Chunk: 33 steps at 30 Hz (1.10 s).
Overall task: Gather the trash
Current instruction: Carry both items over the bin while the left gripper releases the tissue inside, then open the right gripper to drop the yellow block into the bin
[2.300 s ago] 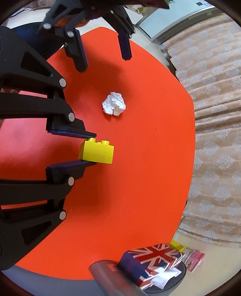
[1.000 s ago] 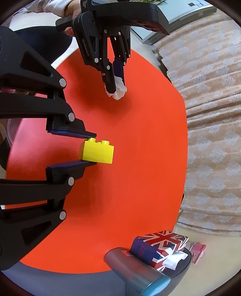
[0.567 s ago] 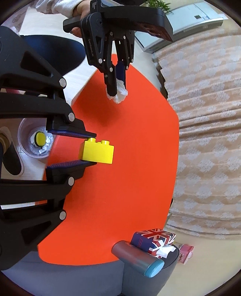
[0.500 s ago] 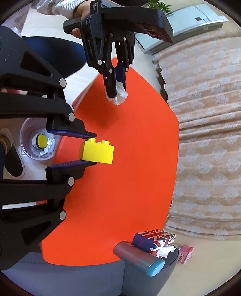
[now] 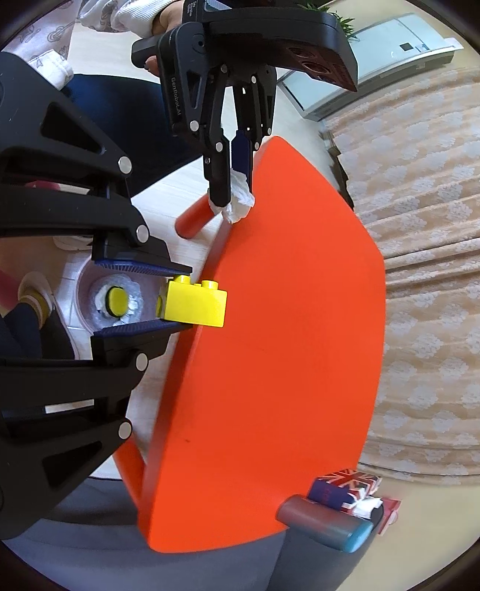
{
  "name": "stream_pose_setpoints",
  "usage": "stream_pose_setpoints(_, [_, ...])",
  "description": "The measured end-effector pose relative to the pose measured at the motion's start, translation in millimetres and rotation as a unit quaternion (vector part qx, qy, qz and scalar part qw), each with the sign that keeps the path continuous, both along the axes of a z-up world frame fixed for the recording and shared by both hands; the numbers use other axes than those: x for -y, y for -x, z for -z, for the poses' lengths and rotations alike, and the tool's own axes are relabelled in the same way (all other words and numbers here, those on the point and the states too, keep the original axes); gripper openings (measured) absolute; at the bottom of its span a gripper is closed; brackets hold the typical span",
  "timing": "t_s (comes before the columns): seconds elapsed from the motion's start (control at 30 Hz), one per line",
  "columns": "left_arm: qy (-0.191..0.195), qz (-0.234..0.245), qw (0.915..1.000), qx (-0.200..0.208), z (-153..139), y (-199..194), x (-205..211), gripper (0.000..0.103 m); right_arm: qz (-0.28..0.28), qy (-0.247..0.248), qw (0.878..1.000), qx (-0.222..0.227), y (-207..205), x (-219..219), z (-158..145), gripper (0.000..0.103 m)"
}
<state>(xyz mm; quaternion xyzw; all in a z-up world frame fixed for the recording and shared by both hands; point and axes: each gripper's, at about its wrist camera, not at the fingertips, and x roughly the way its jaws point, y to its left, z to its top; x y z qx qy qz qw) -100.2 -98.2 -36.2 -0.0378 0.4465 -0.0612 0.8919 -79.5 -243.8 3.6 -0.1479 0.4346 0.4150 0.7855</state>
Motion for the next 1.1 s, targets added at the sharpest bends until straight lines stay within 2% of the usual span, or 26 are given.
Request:
stream_pose_setpoints(0.37, [-0.004, 0.004, 0.9999, -0.01, 15, 14, 15, 0.024, 0.0, -0.005, 1.0, 0.0, 18, 5, 9, 0.023])
stream_pose_setpoints(0.73, [-0.003, 0.007, 1.0, -0.006, 17, 9, 18, 0.024, 0.004, -0.01, 1.0, 0.004, 15, 8, 8, 0.023])
stream_pose_setpoints(0.77, [-0.002, 0.007, 1.0, -0.005, 16, 9, 18, 0.027, 0.004, -0.01, 1.0, 0.004, 14, 9, 8, 0.023])
stream_pose_setpoints(0.83, [-0.001, 0.01, 1.0, -0.002, 15, 9, 19, 0.04, 0.005, -0.011, 1.0, 0.005, 14, 10, 8, 0.023])
stream_pose_setpoints(0.9, [0.005, 0.006, 0.9999, 0.009, 12, 10, 19, 0.085, 0.006, -0.012, 1.0, 0.006, 14, 11, 8, 0.023])
stream_pose_setpoints(0.93, [0.008, -0.005, 0.9997, 0.023, 10, 12, 18, 0.092, 0.007, -0.012, 1.0, 0.006, 14, 12, 8, 0.023])
stream_pose_setpoints(1.1, [-0.001, -0.02, 0.9995, 0.026, 8, 14, 15, 0.095, 0.008, -0.012, 1.0, 0.007, 16, 14, 8, 0.023])
